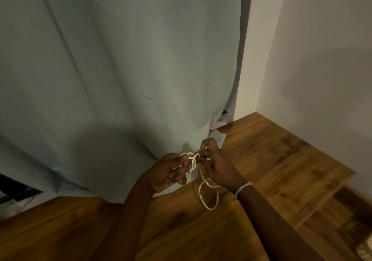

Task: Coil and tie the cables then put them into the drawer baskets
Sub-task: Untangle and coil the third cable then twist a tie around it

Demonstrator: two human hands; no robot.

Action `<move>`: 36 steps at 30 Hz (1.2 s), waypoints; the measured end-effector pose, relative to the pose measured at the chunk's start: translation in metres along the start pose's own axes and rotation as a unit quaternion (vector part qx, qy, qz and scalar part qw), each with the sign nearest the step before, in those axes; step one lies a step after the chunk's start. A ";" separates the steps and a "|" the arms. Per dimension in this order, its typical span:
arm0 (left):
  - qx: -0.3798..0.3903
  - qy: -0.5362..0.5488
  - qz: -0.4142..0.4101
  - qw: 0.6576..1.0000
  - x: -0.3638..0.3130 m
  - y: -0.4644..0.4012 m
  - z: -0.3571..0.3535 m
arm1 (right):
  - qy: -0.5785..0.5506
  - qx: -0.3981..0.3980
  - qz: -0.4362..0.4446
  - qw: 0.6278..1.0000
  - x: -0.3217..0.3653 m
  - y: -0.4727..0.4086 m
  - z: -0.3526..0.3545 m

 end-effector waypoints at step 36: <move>-0.192 0.159 -0.151 0.957 -0.044 -0.013 -0.003 | -0.205 0.103 -0.224 0.947 -0.012 0.023 -0.018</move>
Point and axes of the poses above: each hand's wrist, its own y-axis away from the middle knuckle, its own z-axis out of the back of the hand, x = y × z, the point moved 5 cm from there along -y, towards the middle knuckle, and after that the axes turned 12 degrees about -y, right-handed, at the moved point
